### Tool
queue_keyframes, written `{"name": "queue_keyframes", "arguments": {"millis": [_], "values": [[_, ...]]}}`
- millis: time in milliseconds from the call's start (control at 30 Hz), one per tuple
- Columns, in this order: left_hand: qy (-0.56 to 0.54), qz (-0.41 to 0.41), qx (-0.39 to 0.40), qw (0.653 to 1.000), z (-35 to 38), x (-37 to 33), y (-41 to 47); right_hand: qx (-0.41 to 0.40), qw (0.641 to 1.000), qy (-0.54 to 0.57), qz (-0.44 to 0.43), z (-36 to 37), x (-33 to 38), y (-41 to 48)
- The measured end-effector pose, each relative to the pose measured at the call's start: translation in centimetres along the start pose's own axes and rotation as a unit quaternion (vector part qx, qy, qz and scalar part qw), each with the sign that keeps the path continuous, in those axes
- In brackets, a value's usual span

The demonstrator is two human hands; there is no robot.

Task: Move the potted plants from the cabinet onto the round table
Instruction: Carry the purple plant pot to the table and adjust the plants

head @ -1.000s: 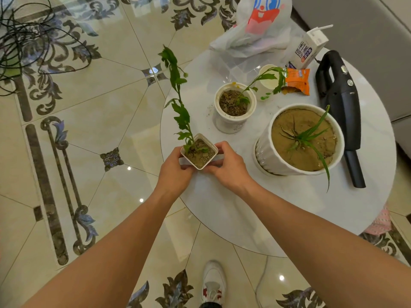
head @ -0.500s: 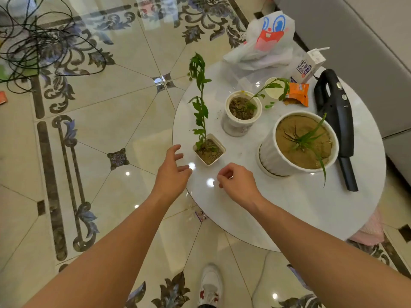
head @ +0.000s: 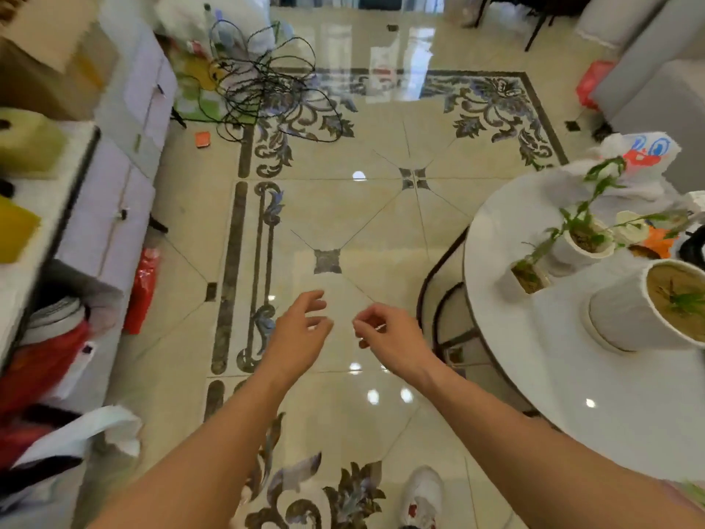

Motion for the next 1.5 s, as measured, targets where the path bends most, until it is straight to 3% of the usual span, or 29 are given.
{"name": "queue_keyframes", "arguments": {"millis": [267,533,800,933,1033,1200,1500], "values": [[-0.053,-0.039,-0.192,0.979,-32.0,10.6,-11.5,0.152,0.972,-0.092,-0.152,26.0,22.2,-5.8],[-0.116,-0.118,-0.371,0.914,-52.6,27.5,-31.4,0.296,0.902,-0.167,-0.265,52.6,34.0,-18.3],[-0.179,-0.230,-0.465,0.836,-58.7,45.0,-49.0,0.415,0.828,-0.227,-0.302,73.8,34.9,-30.9],[-0.218,-0.272,-0.499,0.793,-59.9,51.2,-54.0,0.450,0.791,-0.277,-0.309,81.6,34.0,-34.9],[-0.253,-0.285,-0.512,0.770,-60.9,54.6,-55.5,0.453,0.783,-0.310,-0.294,85.9,33.4,-35.8],[-0.288,-0.218,-0.461,0.811,-63.1,56.4,-52.5,0.449,0.780,-0.337,-0.276,90.0,32.5,-35.4],[-0.179,-0.167,-0.446,0.861,-64.9,54.5,-48.4,0.462,0.793,-0.303,-0.257,88.6,31.3,-33.9]]}}
Point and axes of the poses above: each hand's wrist, its own y-axis towards the middle knuckle, its own z-axis out of the palm, x = y × z, the point moved 10 cm from there along y, towards the middle knuckle, and after that the axes turned 6 degrees about -y, right-handed, at the moved point
